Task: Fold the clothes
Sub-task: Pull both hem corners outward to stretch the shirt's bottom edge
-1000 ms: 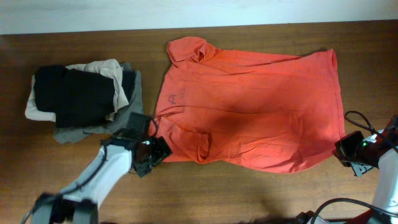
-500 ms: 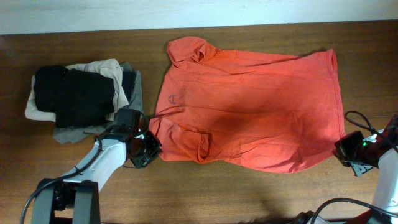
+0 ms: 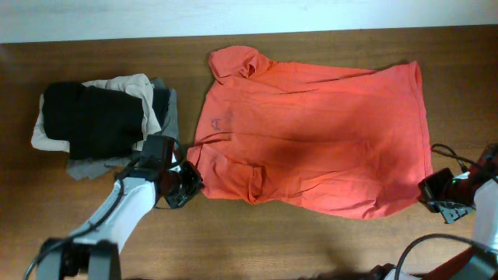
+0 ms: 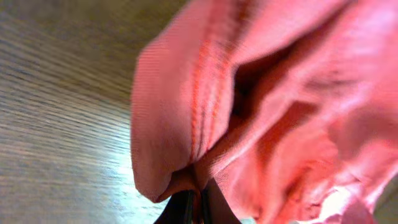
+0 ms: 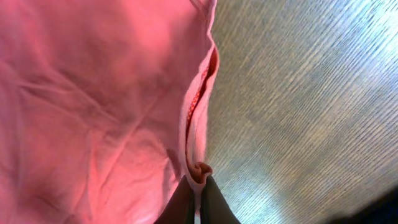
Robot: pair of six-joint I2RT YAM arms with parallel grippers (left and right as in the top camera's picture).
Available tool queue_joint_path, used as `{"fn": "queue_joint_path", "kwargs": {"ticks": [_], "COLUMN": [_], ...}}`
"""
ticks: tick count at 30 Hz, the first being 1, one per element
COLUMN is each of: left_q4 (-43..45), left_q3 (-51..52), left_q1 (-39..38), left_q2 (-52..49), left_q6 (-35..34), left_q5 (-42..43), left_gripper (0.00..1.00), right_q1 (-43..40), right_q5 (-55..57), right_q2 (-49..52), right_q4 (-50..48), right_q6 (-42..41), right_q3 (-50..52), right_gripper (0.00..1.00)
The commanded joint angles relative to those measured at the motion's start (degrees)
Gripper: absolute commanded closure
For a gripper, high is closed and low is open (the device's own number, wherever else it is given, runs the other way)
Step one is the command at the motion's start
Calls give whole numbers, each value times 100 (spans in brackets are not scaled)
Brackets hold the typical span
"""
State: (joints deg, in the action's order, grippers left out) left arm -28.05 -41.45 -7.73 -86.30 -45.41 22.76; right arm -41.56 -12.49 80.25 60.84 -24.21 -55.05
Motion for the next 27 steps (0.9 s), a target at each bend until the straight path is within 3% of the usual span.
{"fn": "queue_joint_path", "kwargs": {"ticks": [1,13,19,27], "left_q4": [-2,79,802,1644], "left_q3": [9,-518,-520,-522], "left_q1": [13,13,13,13], "left_q2": [557,1023,1014,678], "left_q6": [197,654,1040,1432], "left_q5": [146,-332,-732,-872], "left_gripper": [99,99,99,99], "right_q1": [24,33,35,72], "right_q5": [74,-407,-562,-1585], "right_q2": [85,81,238,918], "right_q4": [-20,118,-216,-1226], "right_q6": [-4,13,-35,-48], "right_q3": [-118,-855,-857,-857], "right_gripper": [96,96,96,96]}}
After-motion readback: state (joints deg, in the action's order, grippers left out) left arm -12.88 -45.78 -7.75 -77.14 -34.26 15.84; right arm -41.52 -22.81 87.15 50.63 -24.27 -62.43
